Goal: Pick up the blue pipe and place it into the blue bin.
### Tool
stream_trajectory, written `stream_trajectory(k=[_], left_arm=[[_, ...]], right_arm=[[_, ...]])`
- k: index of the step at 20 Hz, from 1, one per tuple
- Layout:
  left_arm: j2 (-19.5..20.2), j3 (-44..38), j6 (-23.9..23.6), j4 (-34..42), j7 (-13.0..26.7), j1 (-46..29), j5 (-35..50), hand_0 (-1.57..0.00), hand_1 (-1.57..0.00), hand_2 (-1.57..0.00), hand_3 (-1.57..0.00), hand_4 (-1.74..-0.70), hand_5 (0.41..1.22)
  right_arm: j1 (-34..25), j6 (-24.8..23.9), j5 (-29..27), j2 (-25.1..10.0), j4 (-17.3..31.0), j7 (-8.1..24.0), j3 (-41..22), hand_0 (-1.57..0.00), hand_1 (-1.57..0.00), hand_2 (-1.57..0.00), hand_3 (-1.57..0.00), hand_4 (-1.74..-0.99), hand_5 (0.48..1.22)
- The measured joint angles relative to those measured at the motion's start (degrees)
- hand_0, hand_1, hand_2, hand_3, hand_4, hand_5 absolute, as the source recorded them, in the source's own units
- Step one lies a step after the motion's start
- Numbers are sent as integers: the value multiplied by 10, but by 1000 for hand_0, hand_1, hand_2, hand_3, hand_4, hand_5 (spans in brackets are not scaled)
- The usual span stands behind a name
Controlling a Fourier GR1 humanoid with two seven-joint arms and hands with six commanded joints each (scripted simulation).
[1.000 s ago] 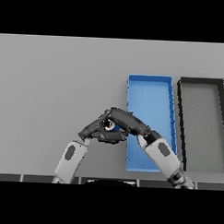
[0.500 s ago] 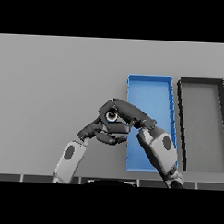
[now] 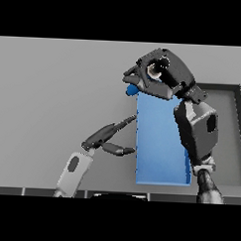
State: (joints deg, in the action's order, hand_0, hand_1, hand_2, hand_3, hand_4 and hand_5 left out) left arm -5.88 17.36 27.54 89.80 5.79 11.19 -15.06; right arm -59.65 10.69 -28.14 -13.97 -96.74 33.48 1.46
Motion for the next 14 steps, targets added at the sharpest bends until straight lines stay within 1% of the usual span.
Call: stream_trajectory(k=[1, 2, 3, 4, 5, 7, 9, 10, 11, 12, 14], left_arm=[[-3, -3, 1, -4, 13, 9, 2, 0, 0, 0, 0, -890, 421], [-6, 1, 3, 6, 11, 3, 6, 0, 0, 0, 0, -890, 415], [-9, 2, 1, 6, 17, 4, 4, 0, 0, 0, 1, -886, 412], [-2, 4, 4, 11, 5, -6, 3, 1, 1, 1, 1, -882, 411], [-3, 0, -2, 5, 10, 4, 0, 1, 1, 1, 1, -877, 412], [0, 6, -8, 0, -2, 0, -13, 1, 1, 1, 1, -871, 415], [1, 9, -4, 5, -6, -5, -11, 1, 1, 1, 1, -867, 419], [3, 8, -2, 6, -3, -5, -10, 1, 1, 1, 1, -865, 419], [2, 10, -3, 3, -2, -4, -13, 1, 1, 1, 1, -866, 420], [3, 8, -6, -1, -8, -4, -14, 1, 1, 1, 1, -870, 421], [-4, 12, -2, 7, -3, -14, -7, 1, 1, 1, 1, -877, 422]], right_arm=[[-3, -1, 8, -8, 20, 2, 19, -1571, -1571, -1571, -1571, -1741, 1221], [0, 3, 15, -13, 35, 7, 33, -1571, -1571, -1571, -1571, -1741, 1221], [-3, 3, 28, -21, 54, 7, 50, -1571, -1571, -1571, -1571, -1741, 1221], [-1, 18, 40, -33, 74, 0, 64, -1571, -1571, -1571, -1571, -1741, 1221], [19, 27, 54, -40, 80, 1, 73, -1571, -1571, -1571, -1571, -1741, 1221], [50, 41, 66, -48, 86, 8, 95, -1571, -1571, -1571, -1571, -1741, 1221], [93, 46, 73, -44, 81, 14, 115, -1571, -1571, -1571, -1571, -1741, 1221], [111, 41, 77, -46, 76, 14, 114, -1571, -1571, -1571, -1571, -1741, 1221], [137, 45, 84, -39, 67, 14, 114, -1571, -1571, -1571, -1571, -1741, 1221], [164, 46, 90, -38, 59, 14, 116, -1571, -1571, -1571, -1571, -1741, 1221], [215, 44, 94, -45, 50, 14, 110, -1571, -1571, -1571, -1571, -1741, 1221]])
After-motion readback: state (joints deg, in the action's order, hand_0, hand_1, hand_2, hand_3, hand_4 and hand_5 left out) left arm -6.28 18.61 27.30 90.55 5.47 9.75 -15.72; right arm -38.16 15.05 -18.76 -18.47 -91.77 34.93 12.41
